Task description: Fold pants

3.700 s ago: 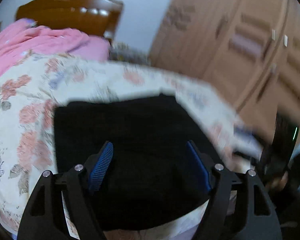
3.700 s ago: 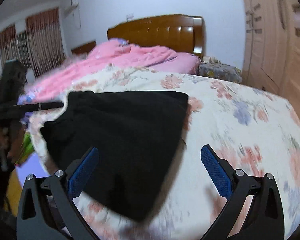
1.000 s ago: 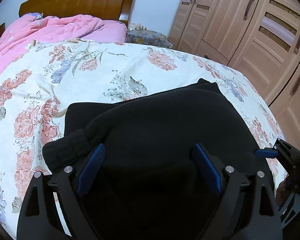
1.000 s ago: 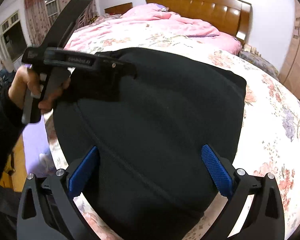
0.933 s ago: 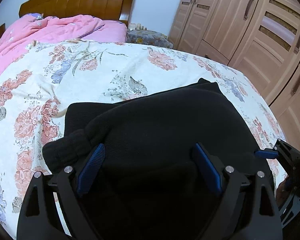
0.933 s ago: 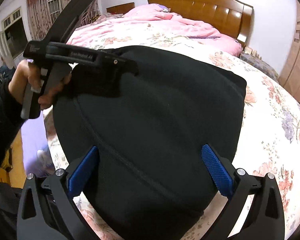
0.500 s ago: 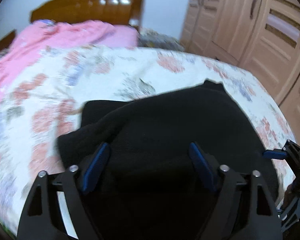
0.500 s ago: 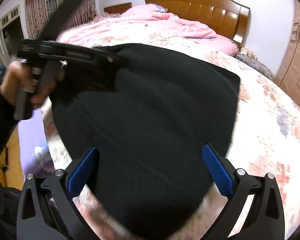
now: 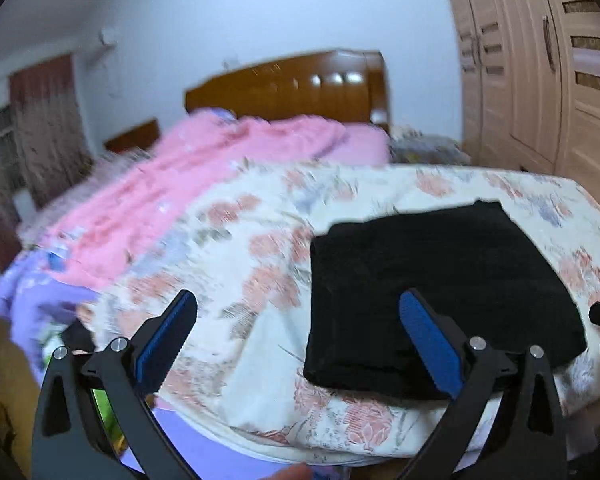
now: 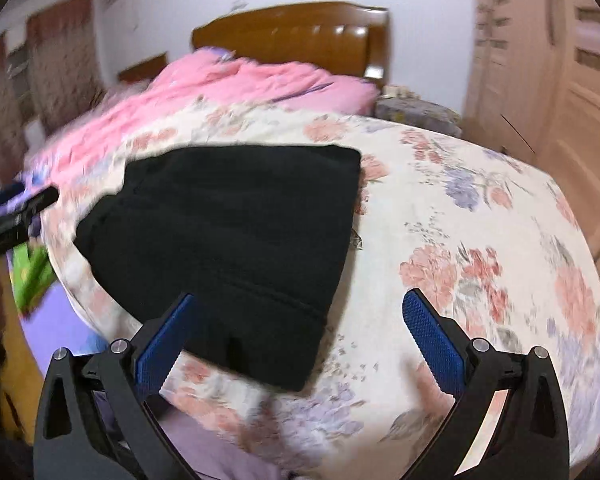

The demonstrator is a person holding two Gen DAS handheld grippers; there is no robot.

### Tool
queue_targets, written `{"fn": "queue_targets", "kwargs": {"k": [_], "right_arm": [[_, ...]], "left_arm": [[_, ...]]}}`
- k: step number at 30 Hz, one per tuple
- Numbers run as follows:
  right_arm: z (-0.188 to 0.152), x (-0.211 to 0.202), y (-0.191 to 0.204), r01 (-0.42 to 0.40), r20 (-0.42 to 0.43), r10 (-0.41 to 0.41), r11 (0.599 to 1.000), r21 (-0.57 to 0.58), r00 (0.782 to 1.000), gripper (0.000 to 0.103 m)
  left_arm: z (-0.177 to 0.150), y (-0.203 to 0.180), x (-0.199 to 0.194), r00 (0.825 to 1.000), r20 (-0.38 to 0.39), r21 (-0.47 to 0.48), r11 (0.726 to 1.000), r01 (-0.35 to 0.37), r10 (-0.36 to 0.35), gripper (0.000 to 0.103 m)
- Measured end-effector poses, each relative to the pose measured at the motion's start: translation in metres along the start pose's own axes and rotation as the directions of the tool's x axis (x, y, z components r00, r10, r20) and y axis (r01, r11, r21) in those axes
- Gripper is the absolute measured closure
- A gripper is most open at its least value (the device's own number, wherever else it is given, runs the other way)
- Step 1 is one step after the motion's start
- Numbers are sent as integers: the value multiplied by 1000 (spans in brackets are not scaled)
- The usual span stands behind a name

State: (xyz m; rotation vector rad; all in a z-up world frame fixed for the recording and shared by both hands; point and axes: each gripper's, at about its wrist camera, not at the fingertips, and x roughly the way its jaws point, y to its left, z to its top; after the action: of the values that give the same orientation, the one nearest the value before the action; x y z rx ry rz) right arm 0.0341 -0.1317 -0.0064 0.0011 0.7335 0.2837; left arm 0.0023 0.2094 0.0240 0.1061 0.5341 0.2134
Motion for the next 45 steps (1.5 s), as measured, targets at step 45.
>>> {"fn": "queue_targets", "kwargs": {"k": [45], "right_arm": [[-53, -35, 1, 80, 1, -80, 996, 44, 997, 4]], "left_arm": [[-38, -87, -30, 973, -135, -31, 982, 184, -187, 2]]}}
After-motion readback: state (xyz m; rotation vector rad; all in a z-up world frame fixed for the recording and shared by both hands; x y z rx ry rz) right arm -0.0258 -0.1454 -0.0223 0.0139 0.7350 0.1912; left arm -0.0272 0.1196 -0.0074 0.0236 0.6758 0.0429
